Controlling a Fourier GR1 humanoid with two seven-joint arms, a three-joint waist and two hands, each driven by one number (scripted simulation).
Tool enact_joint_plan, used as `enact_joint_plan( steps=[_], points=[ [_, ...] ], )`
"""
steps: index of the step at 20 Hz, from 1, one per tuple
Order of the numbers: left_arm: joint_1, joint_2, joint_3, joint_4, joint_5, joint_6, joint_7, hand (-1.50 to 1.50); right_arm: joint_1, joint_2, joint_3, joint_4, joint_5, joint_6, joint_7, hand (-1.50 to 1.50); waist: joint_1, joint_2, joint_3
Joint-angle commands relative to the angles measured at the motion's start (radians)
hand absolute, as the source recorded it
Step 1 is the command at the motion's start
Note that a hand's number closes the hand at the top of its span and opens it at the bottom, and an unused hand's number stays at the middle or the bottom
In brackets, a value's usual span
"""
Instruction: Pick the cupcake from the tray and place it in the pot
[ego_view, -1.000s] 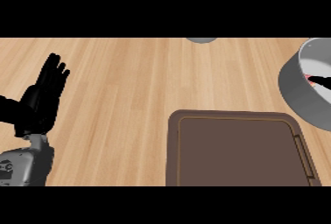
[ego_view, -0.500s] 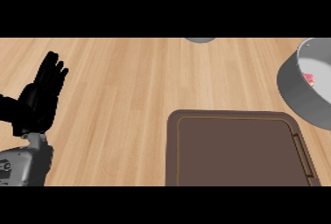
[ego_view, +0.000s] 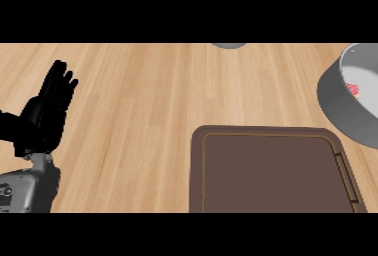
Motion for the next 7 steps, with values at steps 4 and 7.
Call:
enact_joint_plan(
  steps=[4, 7],
  points=[
    [0.014, 0.016, 0.007, 0.013, -0.009, -0.013, -0.025, 0.0, 0.079, -0.057, -0.006, 0.003, -0.01, 0.083, -0.053, -1.5, -0.002, 0.0, 0.001],
    [0.004, 0.002, 0.01, 0.018, 0.005, -0.011, -0.026, 0.0, 0.076, -0.056, -0.004, 0.003, -0.011, 0.074, -0.04, -1.5, 0.004, 0.002, 0.002]
  ],
)
